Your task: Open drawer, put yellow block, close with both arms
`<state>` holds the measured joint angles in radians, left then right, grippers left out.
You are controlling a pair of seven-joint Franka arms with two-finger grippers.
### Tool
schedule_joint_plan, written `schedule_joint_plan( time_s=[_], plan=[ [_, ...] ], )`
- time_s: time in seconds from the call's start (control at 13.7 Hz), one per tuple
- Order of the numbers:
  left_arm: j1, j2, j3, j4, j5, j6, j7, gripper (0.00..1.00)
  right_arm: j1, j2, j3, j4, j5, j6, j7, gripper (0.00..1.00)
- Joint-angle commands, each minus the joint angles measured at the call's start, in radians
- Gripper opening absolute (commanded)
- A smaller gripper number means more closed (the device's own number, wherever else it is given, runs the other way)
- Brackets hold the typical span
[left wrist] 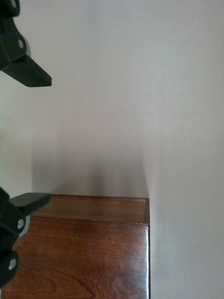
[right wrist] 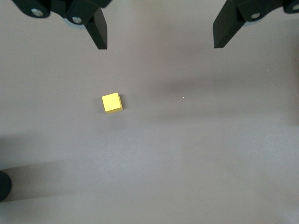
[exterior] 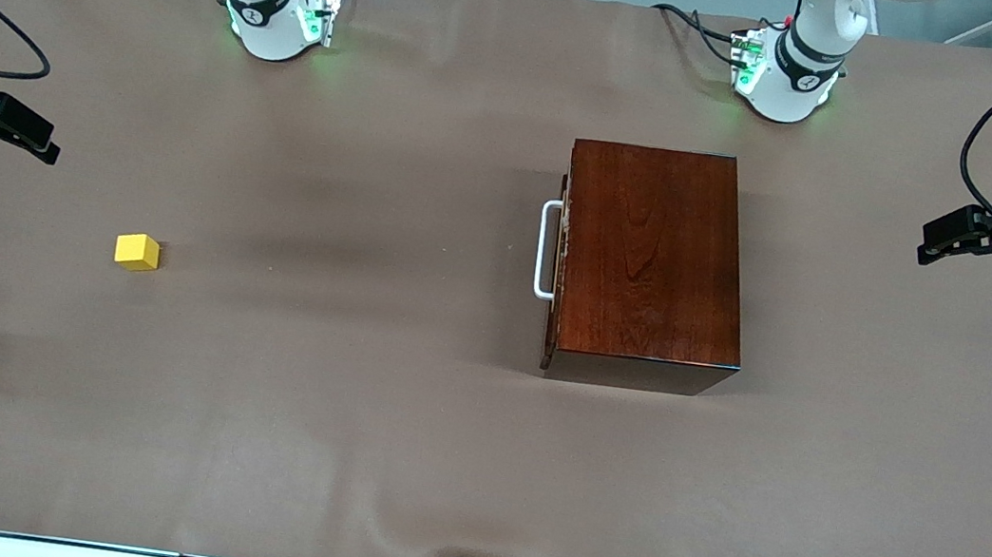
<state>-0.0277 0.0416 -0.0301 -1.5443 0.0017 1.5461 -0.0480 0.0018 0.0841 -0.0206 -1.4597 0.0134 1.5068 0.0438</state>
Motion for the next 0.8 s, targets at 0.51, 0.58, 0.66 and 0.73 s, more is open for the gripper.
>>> schedule_joint_plan(
  time_s=[0.51,0.58,0.66,0.73],
  plan=[
    [0.003,0.001,0.001,0.004,0.004,-0.018,-0.015,1.00,-0.005,0.009,0.001,0.025,0.010,-0.011,-0.012,1.00],
    [0.005,0.001,0.001,0.004,0.003,-0.018,-0.016,1.00,-0.005,0.009,0.001,0.025,0.010,-0.011,-0.012,1.00],
    [0.005,0.000,0.002,0.007,0.001,-0.018,-0.015,1.00,-0.005,0.009,0.001,0.024,0.010,-0.011,-0.012,1.00],
    [0.003,0.000,0.007,0.009,0.001,-0.018,-0.015,1.00,-0.005,0.009,0.001,0.024,0.010,-0.011,-0.012,1.00]
  ],
)
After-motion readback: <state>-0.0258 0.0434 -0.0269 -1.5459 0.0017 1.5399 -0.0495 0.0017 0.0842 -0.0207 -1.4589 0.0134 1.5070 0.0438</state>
